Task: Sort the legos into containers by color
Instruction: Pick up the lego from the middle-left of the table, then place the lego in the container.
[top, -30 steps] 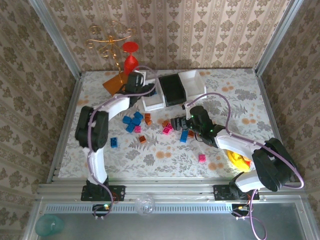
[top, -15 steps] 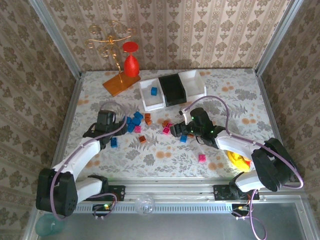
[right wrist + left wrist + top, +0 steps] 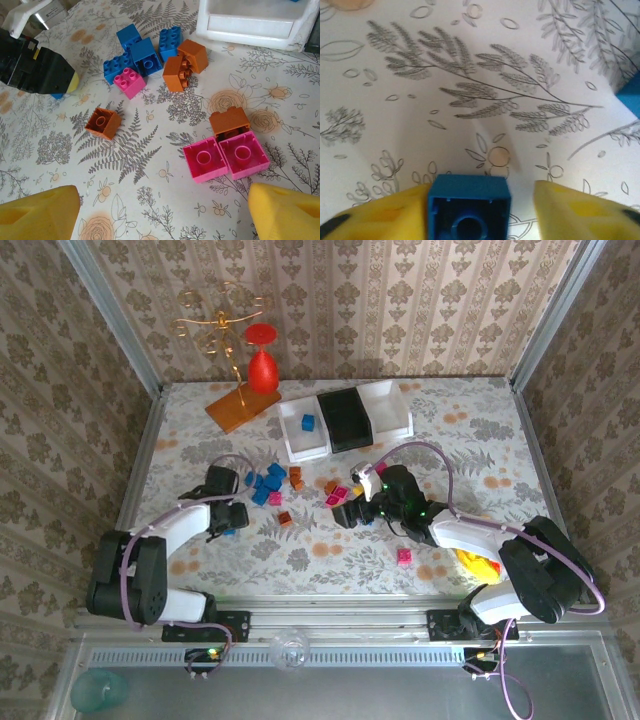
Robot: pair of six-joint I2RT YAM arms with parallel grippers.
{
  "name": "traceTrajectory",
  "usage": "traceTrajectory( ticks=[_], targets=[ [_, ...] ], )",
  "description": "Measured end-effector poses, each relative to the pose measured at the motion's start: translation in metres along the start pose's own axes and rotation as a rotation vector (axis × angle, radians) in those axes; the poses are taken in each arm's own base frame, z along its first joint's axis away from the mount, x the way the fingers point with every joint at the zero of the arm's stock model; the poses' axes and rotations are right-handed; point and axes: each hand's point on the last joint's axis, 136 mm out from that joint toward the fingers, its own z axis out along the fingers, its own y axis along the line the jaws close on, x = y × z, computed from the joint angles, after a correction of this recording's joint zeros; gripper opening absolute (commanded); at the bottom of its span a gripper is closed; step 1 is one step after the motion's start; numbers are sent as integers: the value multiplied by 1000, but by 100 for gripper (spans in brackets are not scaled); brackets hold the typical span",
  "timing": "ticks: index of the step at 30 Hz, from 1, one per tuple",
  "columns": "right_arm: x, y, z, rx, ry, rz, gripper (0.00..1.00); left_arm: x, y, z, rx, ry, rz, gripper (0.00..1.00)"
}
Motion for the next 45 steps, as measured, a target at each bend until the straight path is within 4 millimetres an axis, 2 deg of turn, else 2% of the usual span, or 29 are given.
traceTrajectory(
  ticks=[2, 5, 8, 10, 15, 18, 21, 24, 30, 32, 35, 40, 45],
  targets=[
    [0, 0, 0, 1, 0, 0, 89, 1, -4, 0, 6, 1, 7, 36],
    [0, 0, 0, 2, 0, 0, 89, 0, -15, -4, 22, -13, 40, 33],
    [0, -1, 0, 7, -1, 0, 89, -15, -42, -17, 64, -68, 99, 31],
    [0, -2, 0, 10, -3, 0, 89, -34, -65, -32, 110, -135, 127, 31],
    [1, -7, -5, 43, -22, -4, 89, -98, -136, -80, 255, -348, 183, 33],
    [-4, -12, -11, 86, -55, -8, 90, -139, -172, -88, 291, -418, 221, 34],
    [-9, -22, -17, 148, -90, -8, 90, -172, -199, -74, 279, -453, 267, 35],
    [-11, -32, -20, 206, -112, -7, 90, -196, -218, -48, 239, -454, 316, 37],
    [-10, -45, -27, 284, -177, -13, 91, -227, -241, 1, 181, -430, 382, 39],
    [-8, -49, -28, 305, -189, -15, 91, -231, -244, 11, 171, -420, 395, 40],
    [-18, -52, -30, 327, -233, -19, 91, -234, -244, 19, 159, -406, 409, 44],
    [-27, -58, -28, 364, -277, -32, 91, -238, -244, 20, 156, -410, 411, 51],
    [-35, -65, -17, 403, -292, -46, 91, -239, -244, 20, 158, -412, 409, 62]
  ],
)
